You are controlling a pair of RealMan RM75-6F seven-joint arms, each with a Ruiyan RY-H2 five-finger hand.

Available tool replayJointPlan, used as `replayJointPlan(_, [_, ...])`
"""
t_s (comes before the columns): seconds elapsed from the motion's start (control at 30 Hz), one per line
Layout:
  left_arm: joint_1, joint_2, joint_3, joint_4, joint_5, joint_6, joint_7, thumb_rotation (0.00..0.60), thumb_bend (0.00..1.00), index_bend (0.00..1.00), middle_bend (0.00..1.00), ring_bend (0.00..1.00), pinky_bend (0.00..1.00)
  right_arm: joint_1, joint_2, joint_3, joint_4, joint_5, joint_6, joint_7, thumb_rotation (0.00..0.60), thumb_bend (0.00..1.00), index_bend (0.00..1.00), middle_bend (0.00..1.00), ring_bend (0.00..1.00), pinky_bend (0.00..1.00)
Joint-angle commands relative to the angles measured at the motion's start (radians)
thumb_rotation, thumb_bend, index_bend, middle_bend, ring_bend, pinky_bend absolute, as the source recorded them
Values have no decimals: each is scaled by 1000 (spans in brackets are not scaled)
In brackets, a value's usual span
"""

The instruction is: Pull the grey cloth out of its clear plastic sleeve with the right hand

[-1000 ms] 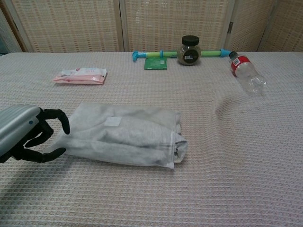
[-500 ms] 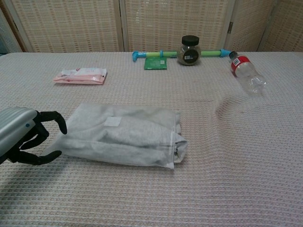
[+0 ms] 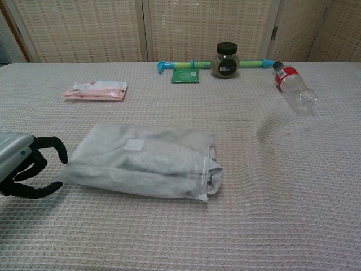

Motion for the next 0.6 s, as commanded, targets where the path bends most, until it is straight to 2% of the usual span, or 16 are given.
replayJointPlan(0.03, [-4,-6,1,13,3,6,-7,599,332,553,1000,1000,1000,0,-1,-1,-1,-1,-1,-3,600,124,0,0,0,0])
replayJointPlan(0.37, [-16,-30,7,60,5,10,-23,600,612,687,1000,1000,1000,18,-22,-7,11,-17,-27,-14,600,126,0,0,0,0])
replayJointPlan(0.53, [-21,-33,11,69,18,30,-31,600,660,726,1000,1000,1000,78,-76,5,42,-43,-93,23,600,125,0,0,0,0])
replayJointPlan(0.6, [-20,-30,19,64,27,39,-36,600,665,732,1000,1000,1000,117,-106,17,58,-48,-134,41,600,127,41,0,0,0])
